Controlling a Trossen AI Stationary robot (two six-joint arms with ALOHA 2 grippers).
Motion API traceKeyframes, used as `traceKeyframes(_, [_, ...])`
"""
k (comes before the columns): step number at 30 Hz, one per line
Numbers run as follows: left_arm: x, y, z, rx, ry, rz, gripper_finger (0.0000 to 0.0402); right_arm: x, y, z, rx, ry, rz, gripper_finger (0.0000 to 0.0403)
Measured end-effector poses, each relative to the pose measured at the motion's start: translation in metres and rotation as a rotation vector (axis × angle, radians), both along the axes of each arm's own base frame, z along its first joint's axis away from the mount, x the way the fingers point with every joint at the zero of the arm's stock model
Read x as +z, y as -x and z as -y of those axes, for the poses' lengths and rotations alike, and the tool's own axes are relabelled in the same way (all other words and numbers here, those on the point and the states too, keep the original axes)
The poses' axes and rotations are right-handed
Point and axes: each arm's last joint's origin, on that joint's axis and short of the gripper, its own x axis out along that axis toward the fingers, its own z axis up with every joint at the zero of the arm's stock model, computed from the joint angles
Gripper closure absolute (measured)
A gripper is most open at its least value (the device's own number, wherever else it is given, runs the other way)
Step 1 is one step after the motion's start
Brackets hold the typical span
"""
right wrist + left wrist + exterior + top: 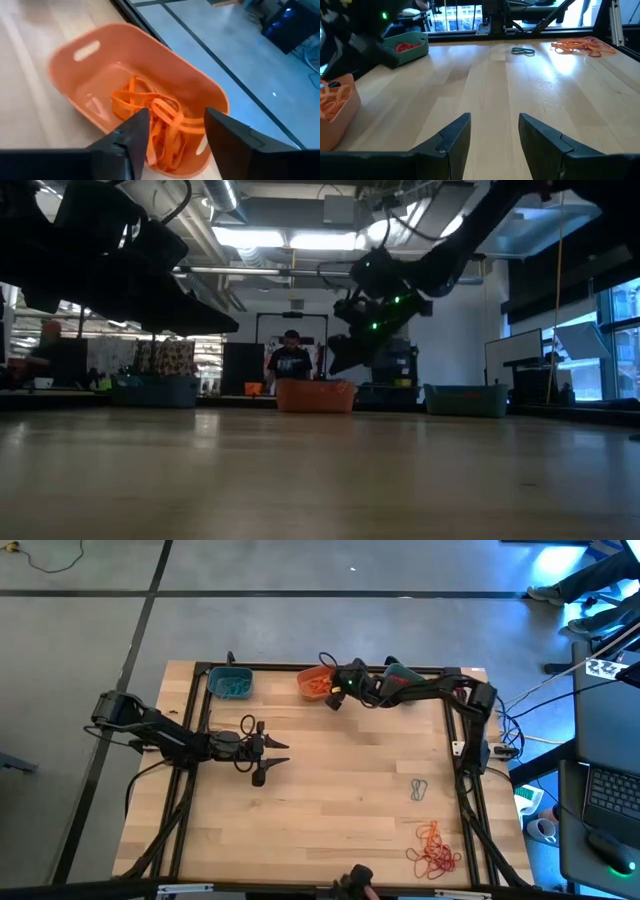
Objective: Sort rubber bands into baskets
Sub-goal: Put the orange rubber band into the orange bin
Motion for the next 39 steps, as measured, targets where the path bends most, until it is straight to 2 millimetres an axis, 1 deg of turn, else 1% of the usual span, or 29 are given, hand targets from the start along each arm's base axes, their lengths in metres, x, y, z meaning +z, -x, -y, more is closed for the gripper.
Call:
traceKeyframes(3, [0.000, 0.000, 0.000, 0.000, -0.001, -0.005, 0.0238, 0.014, 0.001, -0.005, 0.025, -0.011, 0.001, 0.0199])
traceKeyframes(7, [-0.002, 0.001, 0.000, 0.000, 0.002, -0.025, 0.0238, 0.032, 0.002, -0.018, 0.056, -0.014, -0.014, 0.0194])
traceKeyframes(9, [-0.002, 0.001, 0.000, 0.000, 0.005, -0.024, 0.0238, 0.044, 0.004, -0.027, 0.074, -0.017, -0.026, 0.0195])
traceKeyframes(11, [-0.002, 0.001, 0.000, -0.001, 0.006, -0.024, 0.0238, 0.053, 0.008, -0.040, 0.099, -0.031, -0.061, 0.0198])
traceKeyframes(15, [-0.002, 0.001, 0.000, -0.001, 0.006, -0.024, 0.0238, 0.070, 0.018, -0.077, 0.181, -0.068, -0.152, 0.0204])
traceKeyframes(17, [-0.002, 0.001, 0.000, -0.001, 0.009, -0.023, 0.0238, 0.078, 0.023, -0.099, 0.225, -0.093, -0.186, 0.0208])
traceKeyframes(23, [-0.002, 0.000, 0.001, 0.000, 0.014, -0.019, 0.0238, 0.090, 0.049, -0.170, 0.351, -0.237, -0.315, 0.0226])
traceKeyframes(28, [-0.002, 0.000, 0.001, 0.000, 0.015, -0.018, 0.0238, 0.089, 0.066, -0.219, 0.425, -0.389, -0.399, 0.0236])
traceKeyframes(31, [-0.001, 0.000, 0.001, 0.000, 0.016, -0.013, 0.0238, 0.085, 0.074, -0.242, 0.427, -0.445, -0.434, 0.0237])
traceKeyframes(35, [-0.001, 0.000, 0.001, 0.000, 0.016, -0.014, 0.0238, 0.070, 0.089, -0.268, 0.431, -0.589, -0.492, 0.0237])
traceKeyframes(39, [-0.001, 0.000, 0.001, -0.028, 0.028, -0.012, 0.0238, 0.053, 0.106, -0.289, 0.360, -0.707, -0.549, 0.0237])
